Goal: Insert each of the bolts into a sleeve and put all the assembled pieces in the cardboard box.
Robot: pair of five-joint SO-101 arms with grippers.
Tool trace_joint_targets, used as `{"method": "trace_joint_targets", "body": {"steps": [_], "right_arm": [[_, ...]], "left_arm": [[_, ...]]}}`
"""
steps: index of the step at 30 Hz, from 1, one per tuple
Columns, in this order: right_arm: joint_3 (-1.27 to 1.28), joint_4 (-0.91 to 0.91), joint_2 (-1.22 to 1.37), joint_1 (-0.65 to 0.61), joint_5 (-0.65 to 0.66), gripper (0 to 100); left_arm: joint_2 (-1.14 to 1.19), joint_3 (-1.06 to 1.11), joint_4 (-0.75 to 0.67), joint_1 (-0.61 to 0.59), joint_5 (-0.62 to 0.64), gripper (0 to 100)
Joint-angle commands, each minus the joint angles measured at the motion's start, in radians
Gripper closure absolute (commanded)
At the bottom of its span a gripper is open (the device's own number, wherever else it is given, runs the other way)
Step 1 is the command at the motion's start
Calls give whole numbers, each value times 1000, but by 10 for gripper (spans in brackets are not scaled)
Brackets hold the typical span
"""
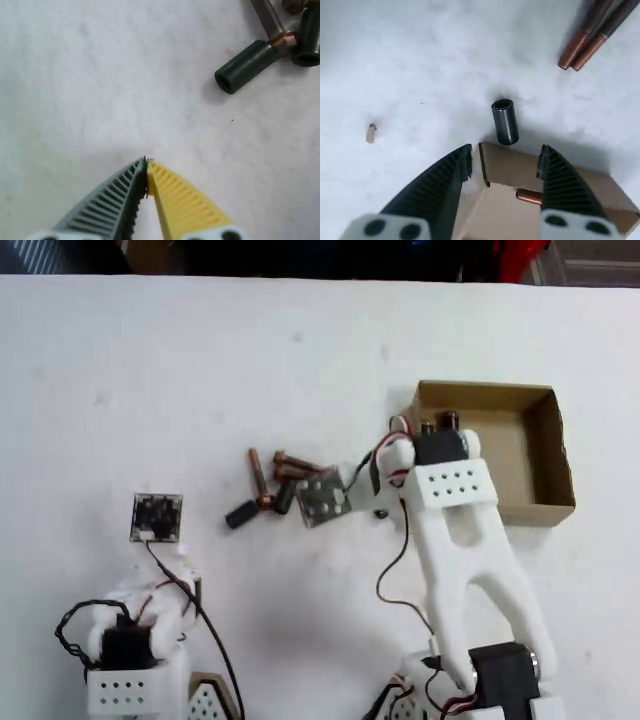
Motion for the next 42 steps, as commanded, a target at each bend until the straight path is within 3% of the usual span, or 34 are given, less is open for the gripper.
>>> {"method": "trace_joint_targets", "body": {"steps": [1, 14, 21, 42], "right_arm": [[64, -131, -36, -4, 72, 807], [250, -383, -28, 5, 104, 808], [244, -501, 120, 74, 100, 809], [244, -579, 265, 91, 94, 843]], "left_arm": [[-22, -3, 6, -7, -9, 977], [-22, -3, 6, -7, -9, 977], [-22, -3, 6, -7, -9, 977], [-22, -3, 6, -7, -9, 977]]}}
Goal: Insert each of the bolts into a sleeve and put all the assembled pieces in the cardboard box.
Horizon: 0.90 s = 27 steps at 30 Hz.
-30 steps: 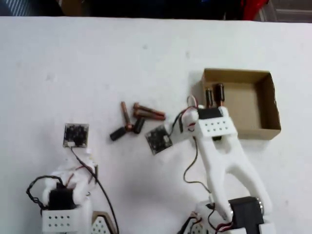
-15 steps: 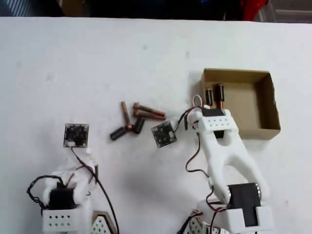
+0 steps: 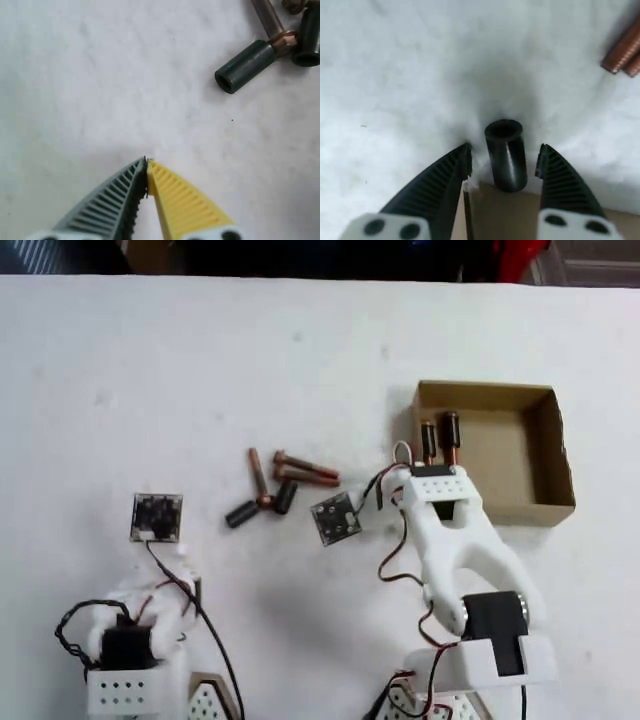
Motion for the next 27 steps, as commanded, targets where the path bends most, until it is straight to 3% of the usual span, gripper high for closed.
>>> {"method": "trace_joint_targets", "body": {"steps": [1, 8, 21, 27], "right_arm": [[-12, -19, 1, -1, 2, 856], [-23, -19, 1, -54, -153, 987], [-141, -12, -4, -120, -496, 982], [-157, 67, -166, -128, -649, 982]], "left_arm": [[-22, -3, 6, -7, -9, 977], [-22, -3, 5, -7, -9, 977], [-22, -3, 5, -7, -9, 977], [-22, -3, 3, -7, -9, 977]]}}
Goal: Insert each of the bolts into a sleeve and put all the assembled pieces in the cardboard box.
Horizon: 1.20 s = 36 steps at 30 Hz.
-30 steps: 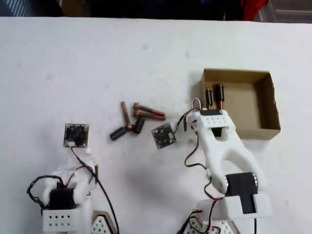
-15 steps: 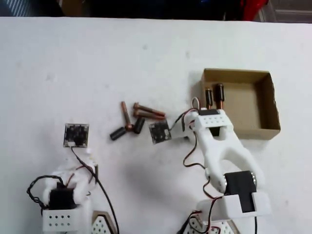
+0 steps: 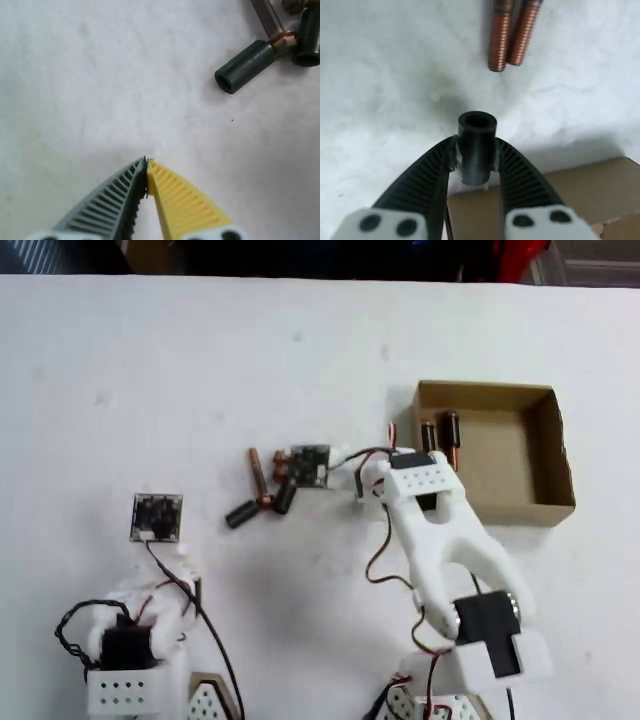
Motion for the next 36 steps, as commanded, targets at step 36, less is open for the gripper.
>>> {"method": "trace_joint_targets", "body": {"steps": [36], "right_arm": [[-52, 185, -125, -102, -804, 981]], "left_arm": [[-22, -3, 6, -7, -9, 977]]}}
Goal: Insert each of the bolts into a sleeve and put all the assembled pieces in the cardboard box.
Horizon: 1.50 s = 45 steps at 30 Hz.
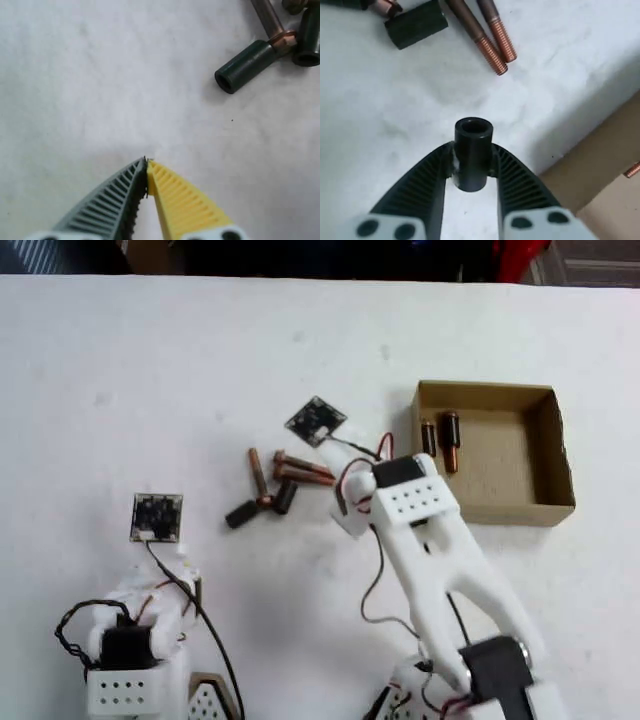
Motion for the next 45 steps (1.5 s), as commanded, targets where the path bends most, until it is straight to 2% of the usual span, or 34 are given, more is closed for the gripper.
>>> {"method": "trace_joint_targets", "body": {"steps": [1, 15, 21, 23, 45], "right_arm": [[-52, -56, 54, 19, -20, 981], [-52, -104, 314, 25, -11, 978], [-52, -108, 320, 24, -9, 851], [-54, -108, 318, 24, -9, 835], [-43, -108, 331, 64, -9, 854]], "left_arm": [[-22, -3, 6, -7, -9, 977], [-22, -3, 6, -7, -9, 977], [-22, -3, 6, -7, -9, 977], [-22, -3, 6, -7, -9, 977], [-22, -3, 6, -7, -9, 977]]}}
